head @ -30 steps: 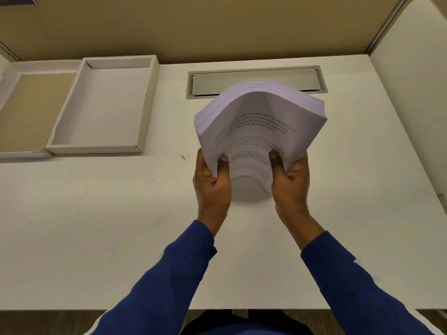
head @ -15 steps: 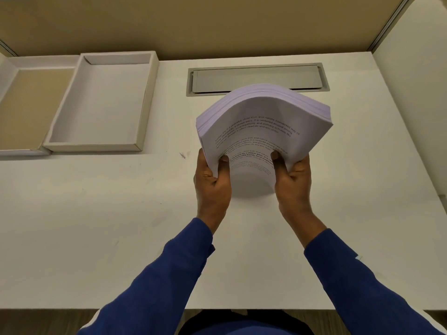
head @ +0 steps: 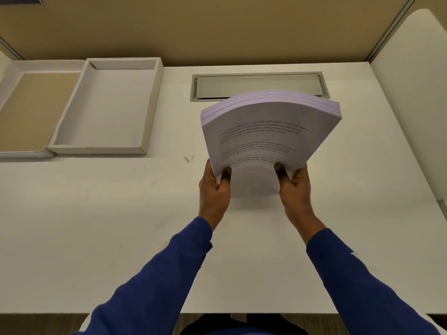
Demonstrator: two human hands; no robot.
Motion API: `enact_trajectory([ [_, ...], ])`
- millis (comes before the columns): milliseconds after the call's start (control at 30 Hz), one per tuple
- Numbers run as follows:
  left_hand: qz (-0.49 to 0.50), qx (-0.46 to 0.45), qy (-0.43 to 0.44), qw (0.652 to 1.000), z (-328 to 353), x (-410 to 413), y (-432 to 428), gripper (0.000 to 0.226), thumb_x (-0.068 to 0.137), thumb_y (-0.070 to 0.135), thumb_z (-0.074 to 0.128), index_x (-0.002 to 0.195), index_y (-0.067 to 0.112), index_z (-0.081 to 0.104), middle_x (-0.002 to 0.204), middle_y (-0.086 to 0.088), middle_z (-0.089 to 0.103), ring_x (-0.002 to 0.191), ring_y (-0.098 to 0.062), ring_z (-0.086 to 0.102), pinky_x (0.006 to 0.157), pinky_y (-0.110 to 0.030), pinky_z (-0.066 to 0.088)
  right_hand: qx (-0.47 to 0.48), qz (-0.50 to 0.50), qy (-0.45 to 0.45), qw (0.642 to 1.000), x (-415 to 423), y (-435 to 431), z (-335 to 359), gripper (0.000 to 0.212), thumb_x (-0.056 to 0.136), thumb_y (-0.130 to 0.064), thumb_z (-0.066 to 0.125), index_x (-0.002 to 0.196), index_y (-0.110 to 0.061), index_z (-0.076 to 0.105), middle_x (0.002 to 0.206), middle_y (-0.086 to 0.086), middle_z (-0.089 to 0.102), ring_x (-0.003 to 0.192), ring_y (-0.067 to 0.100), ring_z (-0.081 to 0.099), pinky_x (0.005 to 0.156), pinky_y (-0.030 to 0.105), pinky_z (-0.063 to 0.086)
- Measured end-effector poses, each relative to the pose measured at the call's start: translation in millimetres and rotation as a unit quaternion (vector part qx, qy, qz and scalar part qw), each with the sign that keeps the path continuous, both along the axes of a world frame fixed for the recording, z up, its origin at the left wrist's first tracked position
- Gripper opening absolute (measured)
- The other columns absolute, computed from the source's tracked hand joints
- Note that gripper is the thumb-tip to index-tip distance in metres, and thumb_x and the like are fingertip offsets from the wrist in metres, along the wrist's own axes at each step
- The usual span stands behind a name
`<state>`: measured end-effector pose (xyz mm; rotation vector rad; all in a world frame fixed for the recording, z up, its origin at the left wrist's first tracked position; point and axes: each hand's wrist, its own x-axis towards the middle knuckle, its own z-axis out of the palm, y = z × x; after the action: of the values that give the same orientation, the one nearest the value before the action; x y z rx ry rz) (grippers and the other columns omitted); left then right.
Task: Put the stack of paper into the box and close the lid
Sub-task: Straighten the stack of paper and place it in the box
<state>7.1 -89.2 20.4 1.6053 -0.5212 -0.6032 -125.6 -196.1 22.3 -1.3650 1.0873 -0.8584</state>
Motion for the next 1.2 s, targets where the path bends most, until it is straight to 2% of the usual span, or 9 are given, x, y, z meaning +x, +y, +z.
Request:
enact_trajectory([
  [67, -0.011, 0.000, -0.014, 1.000, 4, 4, 2, 0.034, 0.103, 0.014, 0.054, 0.133, 0.028, 0.051, 0.121, 0.007, 0.065, 0.112, -0.013, 0.063, 0.086, -0.014, 0.056, -0.027, 0.013, 0.025, 0.999, -3, -2, 5, 0.044, 0.101, -0.017, 0.061, 0.142, -0.021, 0.047, 0.127, -0.009, 0.063, 0.116, 0.004, 0.061, 0.088, 0.020, 0.057],
  [167, -0.034, -0.004, -0.028, 0.999, 15, 15, 10, 0.031, 0.103, 0.015, 0.056, 0.128, 0.033, 0.053, 0.116, 0.014, 0.067, 0.107, -0.011, 0.067, 0.079, -0.018, 0.059, -0.081, 0.043, 0.062, 0.994, -7, -1, 18, 0.036, 0.100, -0.022, 0.063, 0.134, -0.026, 0.051, 0.121, -0.013, 0.066, 0.107, -0.003, 0.065, 0.082, 0.019, 0.058],
  [267, -0.057, -0.001, -0.038, 0.998, 25, 33, 21, 0.032, 0.101, 0.014, 0.058, 0.126, 0.034, 0.056, 0.111, 0.022, 0.070, 0.104, -0.005, 0.069, 0.077, -0.023, 0.061, -0.112, 0.071, 0.076, 0.988, -8, 2, 33, 0.035, 0.099, -0.023, 0.064, 0.133, -0.024, 0.052, 0.118, -0.012, 0.067, 0.103, -0.001, 0.066, 0.077, 0.020, 0.060],
  [367, -0.082, -0.012, -0.010, 0.997, 36, 48, 30, 0.034, 0.102, 0.012, 0.057, 0.125, 0.035, 0.055, 0.115, 0.016, 0.069, 0.104, -0.010, 0.070, 0.077, -0.028, 0.062, -0.115, 0.094, 0.073, 0.986, -5, 6, 47, 0.034, 0.098, -0.021, 0.065, 0.128, -0.029, 0.052, 0.116, -0.020, 0.067, 0.102, 0.000, 0.068, 0.077, 0.022, 0.060],
  [500, -0.101, -0.020, 0.061, 0.993, 45, 64, 40, 0.031, 0.101, 0.010, 0.058, 0.123, 0.032, 0.057, 0.118, 0.005, 0.071, 0.102, -0.021, 0.073, 0.078, -0.037, 0.063, -0.063, 0.105, 0.042, 0.992, 3, 13, 58, 0.028, 0.097, -0.022, 0.068, 0.117, -0.038, 0.057, 0.114, -0.012, 0.071, 0.100, 0.013, 0.072, 0.077, 0.032, 0.063],
  [600, -0.106, -0.015, 0.110, 0.988, 48, 74, 46, 0.030, 0.101, 0.012, 0.059, 0.128, 0.021, 0.057, 0.122, -0.004, 0.072, 0.103, -0.027, 0.073, 0.080, -0.045, 0.063, 0.011, 0.106, 0.012, 0.994, 8, 14, 59, 0.032, 0.095, -0.021, 0.070, 0.125, -0.027, 0.061, 0.118, -0.005, 0.074, 0.101, 0.018, 0.074, 0.084, 0.042, 0.062],
  [733, -0.106, 0.008, 0.167, 0.980, 48, 83, 49, 0.033, 0.099, 0.015, 0.062, 0.132, 0.018, 0.056, 0.123, -0.006, 0.072, 0.103, -0.030, 0.074, 0.081, -0.048, 0.063, 0.104, 0.121, -0.007, 0.987, 15, 12, 53, 0.037, 0.093, -0.025, 0.073, 0.129, -0.026, 0.062, 0.120, -0.003, 0.075, 0.105, 0.024, 0.074, 0.095, 0.053, 0.058],
  [1000, -0.088, 0.030, 0.204, 0.974, 46, 87, 50, 0.030, 0.099, 0.016, 0.063, 0.127, 0.023, 0.057, 0.121, -0.004, 0.074, 0.099, -0.027, 0.075, 0.072, -0.039, 0.063, 0.207, 0.166, -0.034, 0.964, 24, 1, 52, 0.037, 0.098, -0.026, 0.066, 0.134, -0.025, 0.059, 0.120, -0.001, 0.075, 0.109, 0.026, 0.073, 0.094, 0.048, 0.058],
  [1200, -0.062, 0.017, 0.228, 0.972, 44, 101, 50, 0.032, 0.098, 0.013, 0.063, 0.129, 0.018, 0.058, 0.121, -0.006, 0.074, 0.100, -0.028, 0.075, 0.074, -0.041, 0.063, 0.236, 0.198, -0.026, 0.951, 39, -8, 60, 0.035, 0.100, -0.029, 0.061, 0.135, -0.030, 0.056, 0.120, -0.003, 0.075, 0.107, 0.023, 0.074, 0.089, 0.044, 0.060],
])
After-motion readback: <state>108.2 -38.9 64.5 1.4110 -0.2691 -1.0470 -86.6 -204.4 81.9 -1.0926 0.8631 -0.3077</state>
